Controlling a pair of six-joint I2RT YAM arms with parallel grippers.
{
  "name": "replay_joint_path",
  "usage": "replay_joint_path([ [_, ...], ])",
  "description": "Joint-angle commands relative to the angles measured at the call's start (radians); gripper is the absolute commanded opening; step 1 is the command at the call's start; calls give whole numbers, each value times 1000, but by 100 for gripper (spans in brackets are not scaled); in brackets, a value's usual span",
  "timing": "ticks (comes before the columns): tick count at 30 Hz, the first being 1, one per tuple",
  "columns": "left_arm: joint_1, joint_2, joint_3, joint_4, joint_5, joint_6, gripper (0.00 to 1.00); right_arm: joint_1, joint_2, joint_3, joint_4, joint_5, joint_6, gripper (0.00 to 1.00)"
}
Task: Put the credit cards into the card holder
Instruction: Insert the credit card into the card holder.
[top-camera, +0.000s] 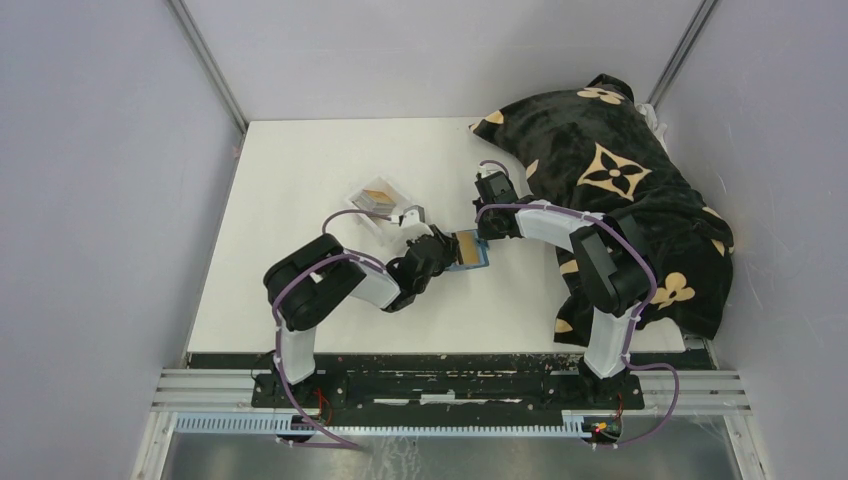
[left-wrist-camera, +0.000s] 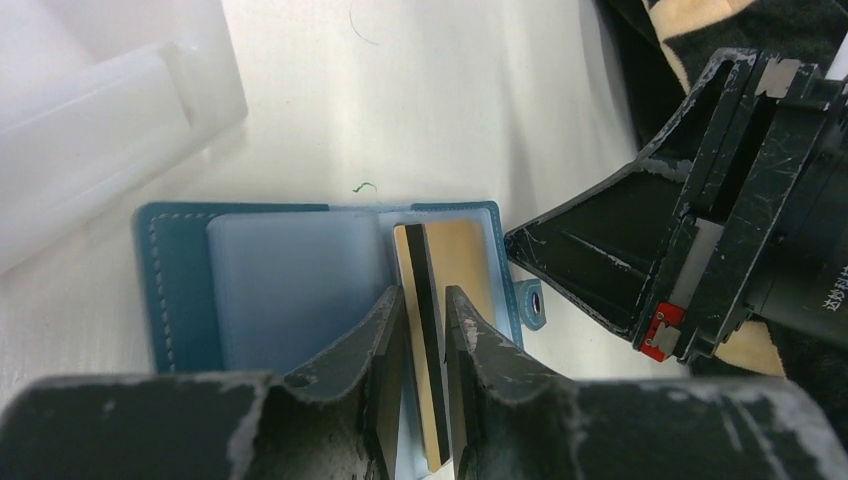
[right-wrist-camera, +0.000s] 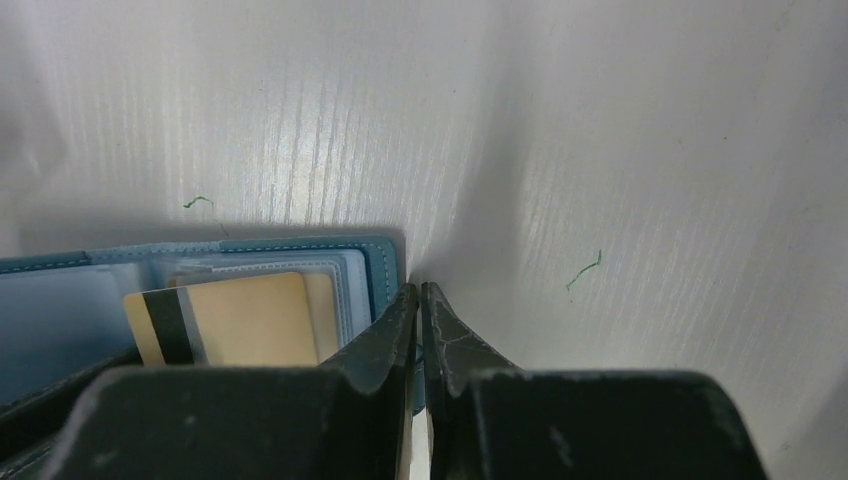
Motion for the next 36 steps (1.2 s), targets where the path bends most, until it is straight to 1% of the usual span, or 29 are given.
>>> replay_joint_path([
  [1,6,24,44,-8,38,53,28,2,15,30,22,-42,20,10],
  [7,9,43,51,-38,56,43,28,2,9,28,24,-46,20,10],
  [22,11,84,85,-42,92,11,28,6,17,17,35,-72,37,10],
  [28,9,82,84,-49,107,13,30,11,15,12,32,-68,37,11],
  [36,9,6,50,-104,43,36,39,10,-14,2,30,-21,31,24],
])
